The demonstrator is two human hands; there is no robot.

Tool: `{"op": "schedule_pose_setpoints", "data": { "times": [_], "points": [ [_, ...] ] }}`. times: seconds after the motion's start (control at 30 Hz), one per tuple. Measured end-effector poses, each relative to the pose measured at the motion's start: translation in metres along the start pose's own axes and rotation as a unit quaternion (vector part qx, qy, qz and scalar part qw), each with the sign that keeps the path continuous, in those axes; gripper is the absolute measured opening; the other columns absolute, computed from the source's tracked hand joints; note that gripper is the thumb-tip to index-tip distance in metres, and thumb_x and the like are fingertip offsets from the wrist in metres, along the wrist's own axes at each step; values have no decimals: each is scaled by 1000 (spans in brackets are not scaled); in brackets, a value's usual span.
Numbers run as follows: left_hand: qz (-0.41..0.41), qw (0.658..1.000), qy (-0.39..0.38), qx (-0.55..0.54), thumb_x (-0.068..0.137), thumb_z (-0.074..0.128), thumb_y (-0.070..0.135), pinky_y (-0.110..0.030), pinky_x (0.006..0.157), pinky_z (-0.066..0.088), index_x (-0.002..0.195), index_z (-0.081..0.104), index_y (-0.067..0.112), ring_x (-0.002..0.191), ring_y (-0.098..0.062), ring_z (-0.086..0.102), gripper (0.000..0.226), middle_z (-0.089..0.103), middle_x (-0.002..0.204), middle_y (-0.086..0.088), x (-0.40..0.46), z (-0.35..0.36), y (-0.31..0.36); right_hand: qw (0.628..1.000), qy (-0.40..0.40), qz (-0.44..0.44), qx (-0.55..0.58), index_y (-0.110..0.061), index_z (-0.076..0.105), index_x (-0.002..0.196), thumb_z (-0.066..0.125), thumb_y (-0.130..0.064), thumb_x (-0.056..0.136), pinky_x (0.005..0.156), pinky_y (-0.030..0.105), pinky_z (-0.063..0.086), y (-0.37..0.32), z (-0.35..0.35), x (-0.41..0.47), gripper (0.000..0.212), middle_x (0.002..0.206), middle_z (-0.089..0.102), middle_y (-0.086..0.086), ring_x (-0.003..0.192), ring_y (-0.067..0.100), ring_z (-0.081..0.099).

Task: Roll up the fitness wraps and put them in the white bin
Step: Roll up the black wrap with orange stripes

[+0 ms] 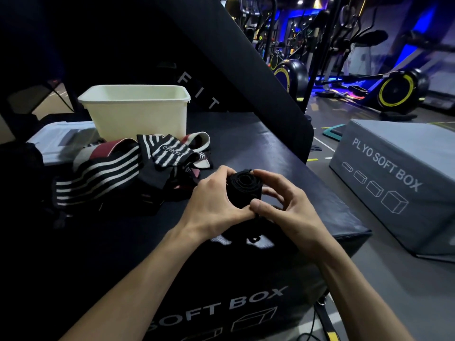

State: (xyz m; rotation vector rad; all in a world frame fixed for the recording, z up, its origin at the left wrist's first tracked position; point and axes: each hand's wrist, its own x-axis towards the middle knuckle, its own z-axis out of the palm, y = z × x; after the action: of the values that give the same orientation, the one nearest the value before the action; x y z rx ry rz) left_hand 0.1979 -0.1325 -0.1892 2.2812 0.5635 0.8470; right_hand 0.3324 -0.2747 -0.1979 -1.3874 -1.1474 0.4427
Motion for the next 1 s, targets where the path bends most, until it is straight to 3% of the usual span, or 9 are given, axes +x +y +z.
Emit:
{"op": "schedule_pose_setpoints", "data": {
  "times": [0.13,0.27,0.4,0.57,0.63,0.73,0.87,0.93,1.0],
  "points": [
    [13,1000,2,-3,57,73,60,-30,79,55,105,57,30,87,-5,67,59,70,93,13,-3,-1,0,1000,11,-17,-8,-14,60,135,80,-5,83,92,32,59,4,-6,4,56,131,68,-1,116,15,68],
    [23,1000,2,-10,60,79,57,-28,77,56,106,59,29,85,-2,67,57,70,94,12,-3,-3,-2,997,73,-19,-21,-9,67,112,87,-22,71,93,36,59,11,-4,5,47,111,74,6,103,19,74],
    [26,999,-31,-33,68,91,46,-13,73,50,109,62,26,86,4,67,55,71,95,15,-7,-11,-3,998,65,-4,-19,-11,76,104,83,-24,74,90,31,58,12,-10,6,34,103,79,2,101,18,74],
    [23,998,-12,-48,70,91,44,-8,74,45,106,62,25,88,6,65,49,71,93,16,-10,-13,-2,997,72,4,-40,-24,81,98,82,-27,74,67,18,44,9,-11,13,24,89,61,-2,75,14,55],
    [28,999,-11,-43,70,90,44,-11,75,48,106,61,25,88,3,66,50,71,94,14,-10,-11,-3,998,58,12,-30,-24,81,100,81,-24,80,59,21,39,7,-12,13,20,82,61,-4,63,20,46],
    [36,999,-17,-36,71,90,42,-15,77,52,106,60,25,86,2,67,49,71,96,13,-9,-12,-4,997,41,44,-56,-20,77,103,75,-10,90,49,18,38,5,-16,11,16,67,66,-17,48,12,43],
    [47,997,-42,-52,80,86,29,-13,77,52,107,65,22,87,1,70,35,74,94,13,-9,-18,-5,995,43,46,-73,-22,75,110,66,-1,96,61,27,56,-6,-12,9,27,84,78,-8,64,16,72],
    [50,996,-44,-61,84,84,23,-8,74,49,107,66,19,87,2,70,29,74,93,12,-10,-20,-6,991,68,30,-109,-22,73,120,65,0,97,71,39,62,-3,-10,9,33,99,79,-5,78,22,76],
    [49,996,-39,-66,84,84,22,-9,73,50,104,67,19,85,2,71,27,75,91,11,-9,-20,-7,987,77,18,-140,-21,70,125,63,-3,96,81,41,63,0,-9,9,35,107,78,-8,90,17,76]
  ]
}}
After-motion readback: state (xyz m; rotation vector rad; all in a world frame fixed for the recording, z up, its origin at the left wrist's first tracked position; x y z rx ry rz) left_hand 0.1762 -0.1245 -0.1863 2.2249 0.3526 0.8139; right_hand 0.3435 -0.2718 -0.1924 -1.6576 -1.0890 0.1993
